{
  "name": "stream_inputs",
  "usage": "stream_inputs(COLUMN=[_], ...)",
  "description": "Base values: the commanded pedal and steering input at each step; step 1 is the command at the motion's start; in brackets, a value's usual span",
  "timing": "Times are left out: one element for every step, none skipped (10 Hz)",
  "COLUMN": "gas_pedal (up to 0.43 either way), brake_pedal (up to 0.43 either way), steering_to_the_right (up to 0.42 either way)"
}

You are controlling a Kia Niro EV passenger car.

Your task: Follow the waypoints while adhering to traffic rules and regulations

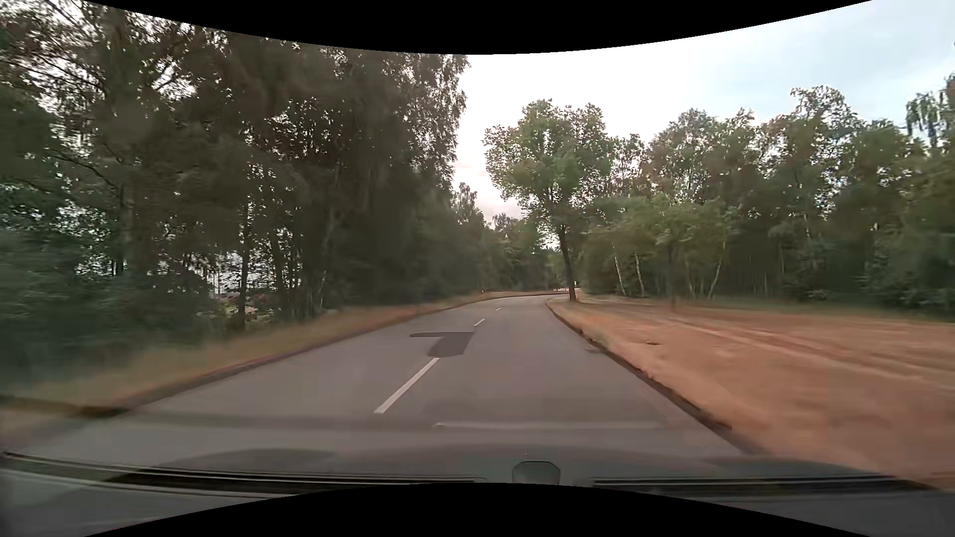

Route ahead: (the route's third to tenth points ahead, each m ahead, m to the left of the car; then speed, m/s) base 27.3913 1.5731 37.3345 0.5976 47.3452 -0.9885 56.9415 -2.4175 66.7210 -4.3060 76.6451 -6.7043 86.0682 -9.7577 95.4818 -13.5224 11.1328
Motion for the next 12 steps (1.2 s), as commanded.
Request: stream_inputs(gas_pedal=[0.138,0.138,0.15,0.15,0.15,0.15,0.15,0.15,0.15,0.15,0.15,0.15], brake_pedal=[0.0,0.0,0.0,0.0,0.0,0.0,0.0,0.0,0.0,0.0,0.0,0.0], steering_to_the_right=[0.006,0.006,0.007,0.008,0.008,0.008,0.008,0.008,0.008,0.008,0.007,0.007])
